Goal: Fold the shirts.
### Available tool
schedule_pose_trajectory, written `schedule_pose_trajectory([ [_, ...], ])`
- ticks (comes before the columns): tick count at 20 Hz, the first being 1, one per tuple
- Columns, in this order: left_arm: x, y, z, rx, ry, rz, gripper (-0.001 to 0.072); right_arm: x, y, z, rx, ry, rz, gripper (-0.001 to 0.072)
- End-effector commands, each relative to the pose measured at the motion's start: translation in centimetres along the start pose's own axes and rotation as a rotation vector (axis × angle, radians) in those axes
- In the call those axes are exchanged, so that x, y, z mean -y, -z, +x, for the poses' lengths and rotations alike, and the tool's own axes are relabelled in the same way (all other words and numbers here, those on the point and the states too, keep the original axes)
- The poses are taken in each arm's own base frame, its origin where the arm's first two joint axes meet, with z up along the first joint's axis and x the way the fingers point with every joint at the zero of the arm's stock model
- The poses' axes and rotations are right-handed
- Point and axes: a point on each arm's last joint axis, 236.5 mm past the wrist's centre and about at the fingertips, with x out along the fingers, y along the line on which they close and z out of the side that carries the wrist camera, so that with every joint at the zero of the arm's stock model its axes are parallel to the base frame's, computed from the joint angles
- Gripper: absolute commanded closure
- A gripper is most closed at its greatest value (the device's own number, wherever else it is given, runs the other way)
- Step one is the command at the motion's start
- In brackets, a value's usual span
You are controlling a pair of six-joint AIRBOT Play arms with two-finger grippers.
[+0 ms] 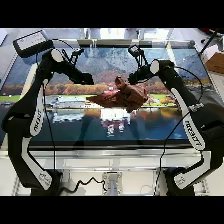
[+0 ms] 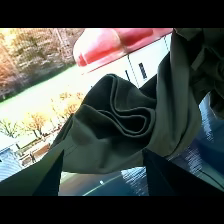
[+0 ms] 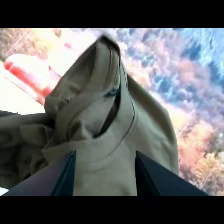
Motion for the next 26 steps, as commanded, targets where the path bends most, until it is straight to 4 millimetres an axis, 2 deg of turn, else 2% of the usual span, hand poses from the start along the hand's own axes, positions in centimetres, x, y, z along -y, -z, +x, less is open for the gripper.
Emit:
schedule_pose_trajectory([
  [1,-0.1,0.1,0.0,-0.004,-0.003,-0.002,0.0134,-1.2,1.6,-0.3,-0.071,-0.069,0.026,0.028],
  [6,-0.4,0.4,0.0,-0.016,-0.015,-0.017,0.0134,-3.8,1.2,0.0,-0.06,-0.153,0.036,0.028],
  [9,-1.5,1.1,0.0,-0.044,-0.061,-0.014,0.0135,-5.6,2.2,0.4,-0.11,-0.196,0.019,0.028],
  [13,-1.3,1.8,0.1,-0.074,-0.05,-0.02,0.0136,-6.9,3.7,0.3,-0.178,-0.238,0.012,0.0281],
  [15,-1.1,2.4,0.8,-0.098,-0.026,-0.04,0.0135,-7.0,4.3,0.6,-0.201,-0.235,0.014,0.0283],
  [17,-1.1,3.4,2.0,-0.129,-0.003,-0.059,0.0136,-6.2,4.9,1.0,-0.221,-0.198,0.011,0.0337],
  [20,-1.5,5.0,3.4,-0.179,0.005,-0.08,0.0136,-6.7,5.6,2.2,-0.247,-0.223,0.049,0.0337],
  [21,-1.6,5.4,3.7,-0.19,0.009,-0.087,0.0136,-7.4,6.1,2.9,-0.263,-0.247,0.07,0.0361],
  [22,-1.5,5.6,3.9,-0.195,0.016,-0.091,0.0136,-7.7,6.8,3.6,-0.288,-0.261,0.086,0.0476],
  [23,-1.3,5.5,4.0,-0.192,0.026,-0.094,0.0137,-7.8,7.4,4.2,-0.306,-0.266,0.089,0.063],
  [24,-0.8,5.2,4.0,-0.179,0.046,-0.099,0.0137,-7.7,7.6,4.6,-0.312,-0.261,0.089,0.0678],
  [25,0.1,4.9,4.0,-0.166,0.087,-0.096,0.014,-7.4,7.5,4.7,-0.304,-0.25,0.085,0.0678],
  [26,1.2,4.4,4.0,-0.148,0.137,-0.083,0.0213,-7.1,6.9,4.7,-0.284,-0.238,0.083,0.0679],
])
